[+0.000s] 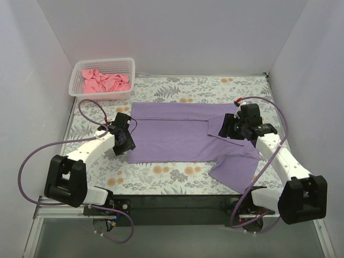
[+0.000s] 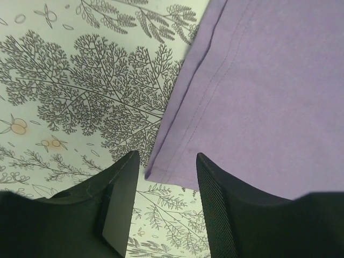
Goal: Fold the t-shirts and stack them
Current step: Fold the tshirt
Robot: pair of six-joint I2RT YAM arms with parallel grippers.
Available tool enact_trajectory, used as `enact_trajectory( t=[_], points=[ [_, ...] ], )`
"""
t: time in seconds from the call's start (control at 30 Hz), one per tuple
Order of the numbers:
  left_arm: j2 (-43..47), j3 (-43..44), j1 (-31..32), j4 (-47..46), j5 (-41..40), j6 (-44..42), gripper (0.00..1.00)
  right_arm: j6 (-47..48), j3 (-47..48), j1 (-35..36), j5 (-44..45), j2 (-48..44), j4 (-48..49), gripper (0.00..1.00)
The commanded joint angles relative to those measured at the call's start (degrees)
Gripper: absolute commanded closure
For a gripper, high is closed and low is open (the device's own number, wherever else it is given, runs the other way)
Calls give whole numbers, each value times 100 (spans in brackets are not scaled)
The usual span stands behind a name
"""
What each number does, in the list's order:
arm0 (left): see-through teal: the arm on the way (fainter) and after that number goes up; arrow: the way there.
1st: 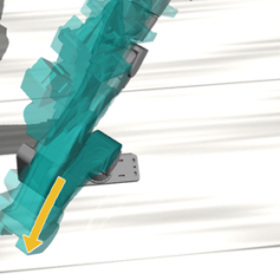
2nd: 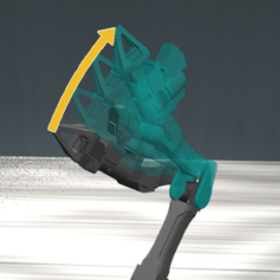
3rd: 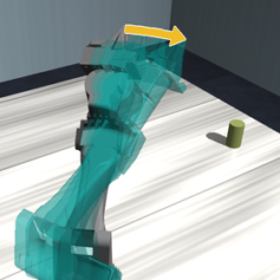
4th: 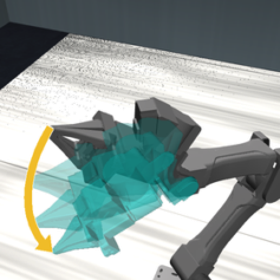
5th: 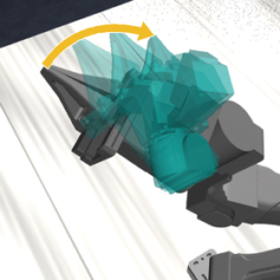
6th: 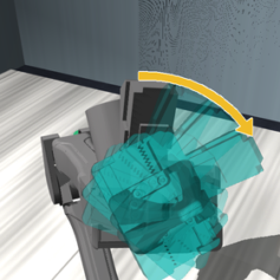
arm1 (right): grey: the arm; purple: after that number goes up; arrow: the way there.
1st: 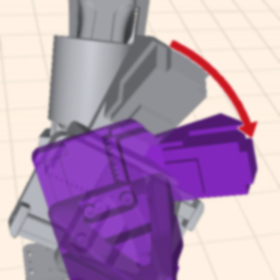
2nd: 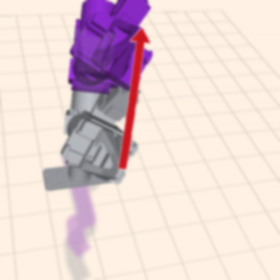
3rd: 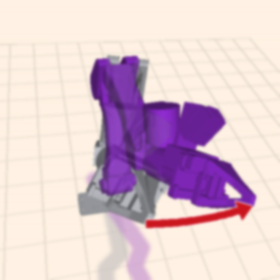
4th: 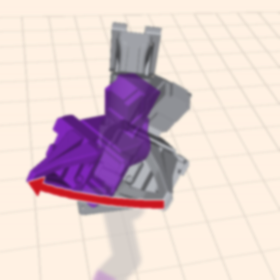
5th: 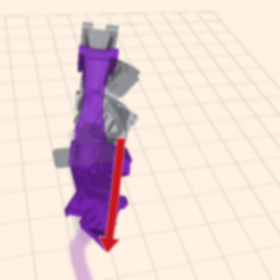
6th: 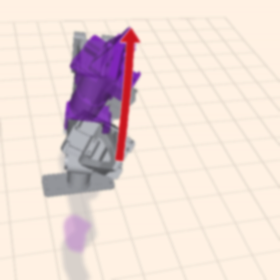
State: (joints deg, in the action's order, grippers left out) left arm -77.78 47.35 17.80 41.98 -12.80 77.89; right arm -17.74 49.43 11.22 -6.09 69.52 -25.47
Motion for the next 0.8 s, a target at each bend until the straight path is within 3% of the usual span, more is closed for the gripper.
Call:
enact_trajectory(
  t=[0.0, 0.6, 0.73, 0.77],
  points=[
    [-211, -15, 39, 127, 137, 200, 56, 42, -205, 134, 126, -552, -160, 39],
    [-387, -630, 276, -75, 357, 534, 59, 253, -592, 143, 442, -1142, -195, 38],
    [-475, -745, 303, -111, 252, 578, 68, 253, -610, 134, 538, -1168, -195, 38],
    [-484, -762, 311, -119, 225, 596, 75, 244, -601, 134, 582, -1168, -212, 38]
  ],
)
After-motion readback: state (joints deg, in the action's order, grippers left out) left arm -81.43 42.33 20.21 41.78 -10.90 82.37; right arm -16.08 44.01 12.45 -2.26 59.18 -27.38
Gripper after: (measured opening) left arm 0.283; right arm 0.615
